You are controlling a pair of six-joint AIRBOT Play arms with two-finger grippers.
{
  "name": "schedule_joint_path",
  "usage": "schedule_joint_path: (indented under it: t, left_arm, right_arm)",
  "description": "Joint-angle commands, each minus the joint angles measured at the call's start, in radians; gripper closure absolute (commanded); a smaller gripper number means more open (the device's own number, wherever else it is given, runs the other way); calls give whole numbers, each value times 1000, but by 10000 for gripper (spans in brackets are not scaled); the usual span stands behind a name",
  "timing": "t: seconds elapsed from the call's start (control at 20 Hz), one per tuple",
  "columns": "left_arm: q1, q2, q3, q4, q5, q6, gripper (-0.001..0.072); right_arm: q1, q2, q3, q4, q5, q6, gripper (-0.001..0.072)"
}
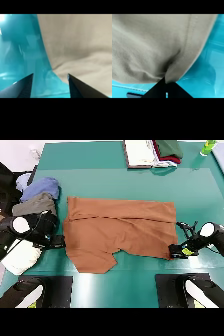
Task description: Fold the shirts.
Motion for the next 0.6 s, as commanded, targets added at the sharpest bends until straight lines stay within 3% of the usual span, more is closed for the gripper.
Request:
schedule_joint_path:
  t: [0.0,0.3,0.55]
  left_arm:
    - [-20,0,-56,-79,2,21,187]
    - [-223,0,-142,-126,104,-37,188]
    - [-263,0,-161,-134,121,-78,190]
  right_arm:
    - [39,-26,49,-42,-11,20,694]
    - [50,-62,146,-36,-10,23,694]
    - [50,-24,156,-36,-22,23,695]
